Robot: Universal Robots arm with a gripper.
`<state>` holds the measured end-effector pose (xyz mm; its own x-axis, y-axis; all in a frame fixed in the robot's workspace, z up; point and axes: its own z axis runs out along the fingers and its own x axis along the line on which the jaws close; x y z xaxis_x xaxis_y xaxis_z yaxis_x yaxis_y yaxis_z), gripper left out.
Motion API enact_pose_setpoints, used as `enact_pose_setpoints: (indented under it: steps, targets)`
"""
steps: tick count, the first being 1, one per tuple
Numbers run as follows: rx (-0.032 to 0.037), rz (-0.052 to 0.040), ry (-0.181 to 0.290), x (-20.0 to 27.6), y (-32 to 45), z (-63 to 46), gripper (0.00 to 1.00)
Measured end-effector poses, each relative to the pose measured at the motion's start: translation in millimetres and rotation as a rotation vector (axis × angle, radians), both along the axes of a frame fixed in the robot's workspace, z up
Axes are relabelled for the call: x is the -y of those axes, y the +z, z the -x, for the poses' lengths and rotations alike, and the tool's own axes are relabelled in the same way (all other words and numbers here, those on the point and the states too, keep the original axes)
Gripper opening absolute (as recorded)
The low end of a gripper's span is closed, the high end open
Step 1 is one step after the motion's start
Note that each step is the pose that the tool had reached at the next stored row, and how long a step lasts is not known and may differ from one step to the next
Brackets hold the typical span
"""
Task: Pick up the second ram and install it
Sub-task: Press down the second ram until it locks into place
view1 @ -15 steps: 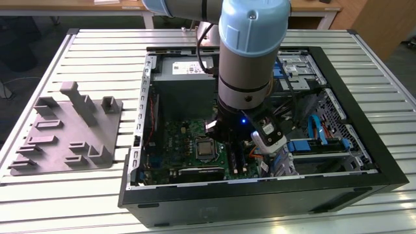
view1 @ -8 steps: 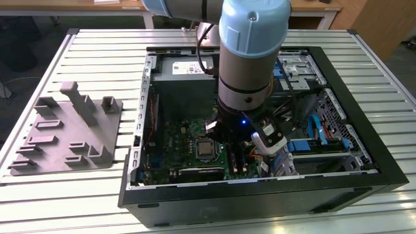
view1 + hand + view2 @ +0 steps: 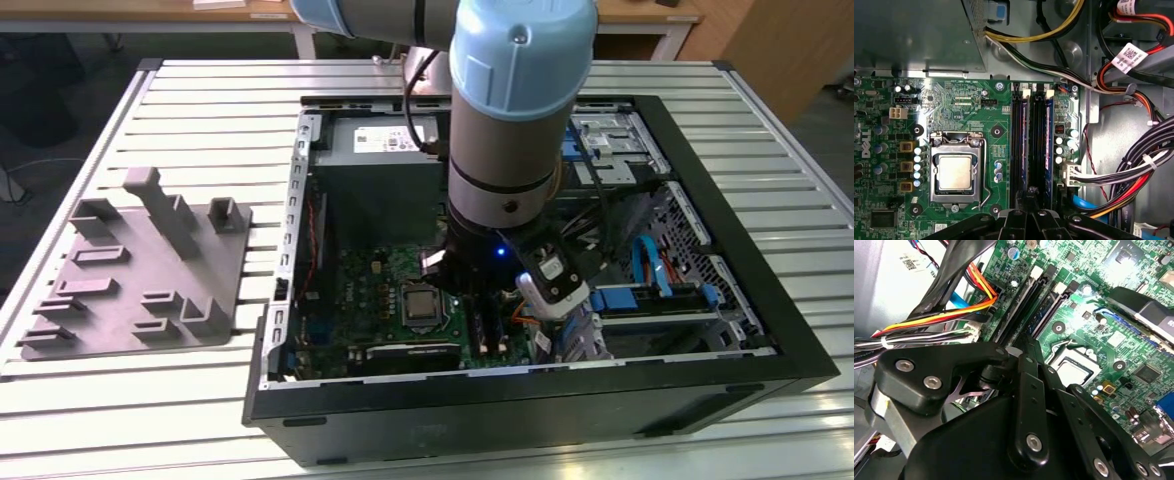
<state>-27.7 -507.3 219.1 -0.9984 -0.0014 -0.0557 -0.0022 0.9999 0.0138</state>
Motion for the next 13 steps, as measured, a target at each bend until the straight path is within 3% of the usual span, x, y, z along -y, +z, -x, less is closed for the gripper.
enact_pose_setpoints:
  steps: [7, 13]
  targets:
    - [-0.0004, 0.0015, 0.0, -0.2, 17.4, 0.0, 0.1]
    - [-0.0004, 0.0014, 0.0, -2.5, 36.8, 0.0, 0.1]
